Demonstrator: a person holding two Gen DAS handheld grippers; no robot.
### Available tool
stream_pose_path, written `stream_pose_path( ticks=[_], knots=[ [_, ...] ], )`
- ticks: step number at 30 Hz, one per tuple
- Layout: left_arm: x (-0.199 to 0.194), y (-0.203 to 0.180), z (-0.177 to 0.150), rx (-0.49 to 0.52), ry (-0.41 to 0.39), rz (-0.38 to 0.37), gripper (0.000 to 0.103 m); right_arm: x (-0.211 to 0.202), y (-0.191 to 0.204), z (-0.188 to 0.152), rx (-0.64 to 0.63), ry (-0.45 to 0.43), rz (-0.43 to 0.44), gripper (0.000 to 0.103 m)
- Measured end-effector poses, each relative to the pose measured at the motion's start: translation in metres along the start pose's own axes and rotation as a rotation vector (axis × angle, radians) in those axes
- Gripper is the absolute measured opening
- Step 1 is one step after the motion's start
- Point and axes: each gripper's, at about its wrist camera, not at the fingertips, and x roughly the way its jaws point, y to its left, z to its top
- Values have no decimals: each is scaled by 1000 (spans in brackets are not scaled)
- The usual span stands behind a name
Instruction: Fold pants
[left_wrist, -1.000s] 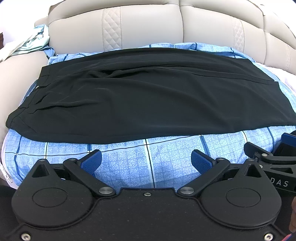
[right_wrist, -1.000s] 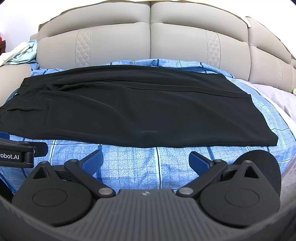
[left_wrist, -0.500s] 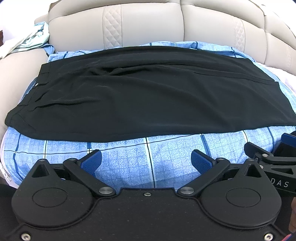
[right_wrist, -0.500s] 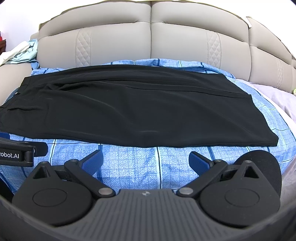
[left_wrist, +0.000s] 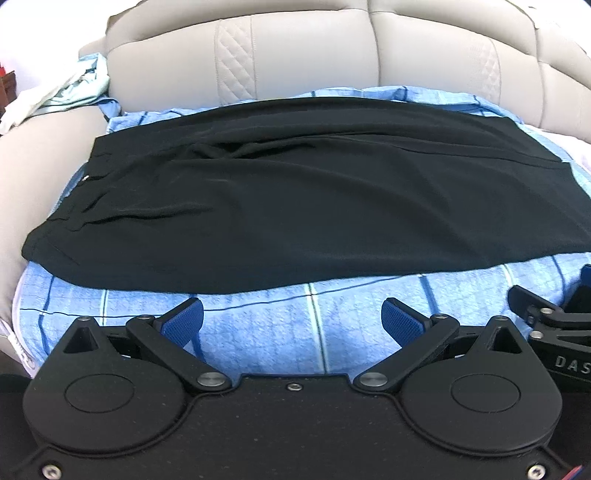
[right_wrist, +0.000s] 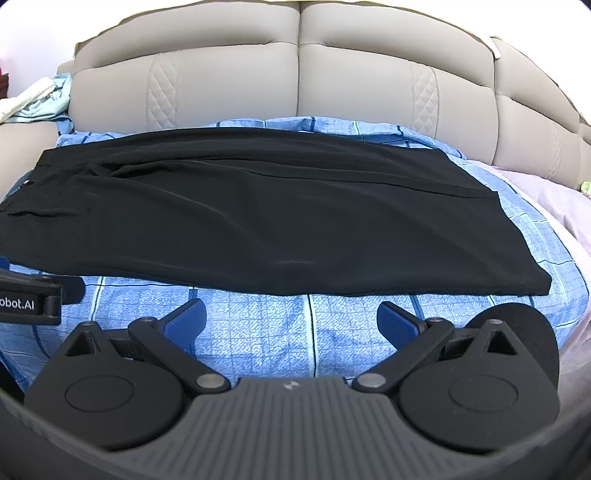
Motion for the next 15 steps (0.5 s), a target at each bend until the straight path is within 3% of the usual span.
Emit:
stream_pose_path(
  ticks=[7,12,15],
  knots=[
    [23,22,2,-45,69,26,99,16,2,-7,11,-11,32,103],
    [35,66,6,-103,35,80,96,22,23,-14,-31,-95,76,103],
    [42,105,10,-210,6,87,96,26,45,-17,-114,-155,106,103]
  ],
)
